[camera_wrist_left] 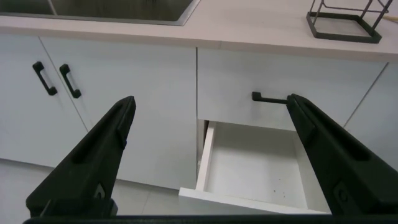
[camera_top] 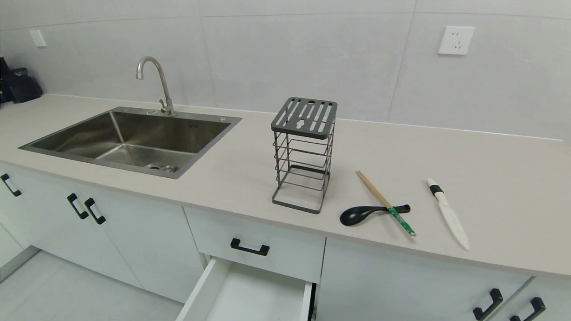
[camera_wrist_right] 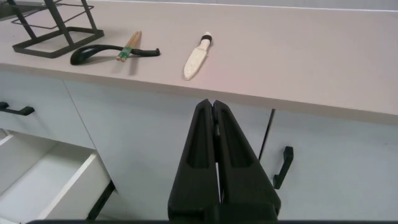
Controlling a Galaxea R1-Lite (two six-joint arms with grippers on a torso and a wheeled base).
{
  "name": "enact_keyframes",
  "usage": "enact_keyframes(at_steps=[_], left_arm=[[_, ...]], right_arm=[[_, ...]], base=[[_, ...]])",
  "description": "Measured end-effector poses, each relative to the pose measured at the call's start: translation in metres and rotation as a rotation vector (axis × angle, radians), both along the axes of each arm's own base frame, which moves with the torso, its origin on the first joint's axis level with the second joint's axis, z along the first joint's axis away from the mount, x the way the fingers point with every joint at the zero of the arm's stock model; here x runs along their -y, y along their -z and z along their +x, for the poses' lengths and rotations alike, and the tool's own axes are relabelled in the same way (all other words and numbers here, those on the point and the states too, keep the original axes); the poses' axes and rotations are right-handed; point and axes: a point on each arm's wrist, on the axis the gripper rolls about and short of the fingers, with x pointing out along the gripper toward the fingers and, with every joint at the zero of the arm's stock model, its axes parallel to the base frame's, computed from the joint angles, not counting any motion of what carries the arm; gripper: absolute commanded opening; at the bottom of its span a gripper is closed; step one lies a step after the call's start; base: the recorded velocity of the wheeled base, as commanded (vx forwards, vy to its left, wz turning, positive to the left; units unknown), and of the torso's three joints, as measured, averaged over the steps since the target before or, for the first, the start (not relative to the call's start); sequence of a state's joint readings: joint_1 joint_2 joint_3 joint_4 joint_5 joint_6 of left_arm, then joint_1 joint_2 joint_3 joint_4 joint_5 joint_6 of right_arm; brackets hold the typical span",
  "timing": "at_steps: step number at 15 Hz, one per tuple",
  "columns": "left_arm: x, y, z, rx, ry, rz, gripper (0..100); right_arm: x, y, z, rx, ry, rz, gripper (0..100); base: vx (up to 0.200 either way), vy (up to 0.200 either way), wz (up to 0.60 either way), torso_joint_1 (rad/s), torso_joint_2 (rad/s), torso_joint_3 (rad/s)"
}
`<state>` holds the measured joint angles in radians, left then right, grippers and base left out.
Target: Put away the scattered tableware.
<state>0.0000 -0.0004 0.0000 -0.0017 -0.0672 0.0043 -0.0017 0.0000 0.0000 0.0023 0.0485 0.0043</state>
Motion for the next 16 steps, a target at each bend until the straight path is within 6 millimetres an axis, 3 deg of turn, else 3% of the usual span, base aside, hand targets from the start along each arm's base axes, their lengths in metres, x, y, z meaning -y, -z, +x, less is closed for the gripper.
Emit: enact_keyframes(at_steps=[10,11,16], left_arm=[[0.0000,0.0000,0.0000,-0.001,0.000,0.000,100],[0.0000,0.0000,0.0000,0.000,0.000,0.000,100],[0.0000,0.0000,0.0000,0.000,0.000,0.000,100]], right_arm=[[0.0000,-0.0004,0.0000,0.005,-0.002,-0.038,0],[-0.0001,-0.0005,0.0000,0.006,-0.003,-0.039,100],[-0.0002,-0.0005,0.0000,0.007,-0.011,-0.046,100]], base=[[0.000,0.000,0.00,0.000,0.00,0.000],[0.000,0.000,0.00,0.000,0.00,0.000],[0.000,0.000,0.00,0.000,0.00,0.000]])
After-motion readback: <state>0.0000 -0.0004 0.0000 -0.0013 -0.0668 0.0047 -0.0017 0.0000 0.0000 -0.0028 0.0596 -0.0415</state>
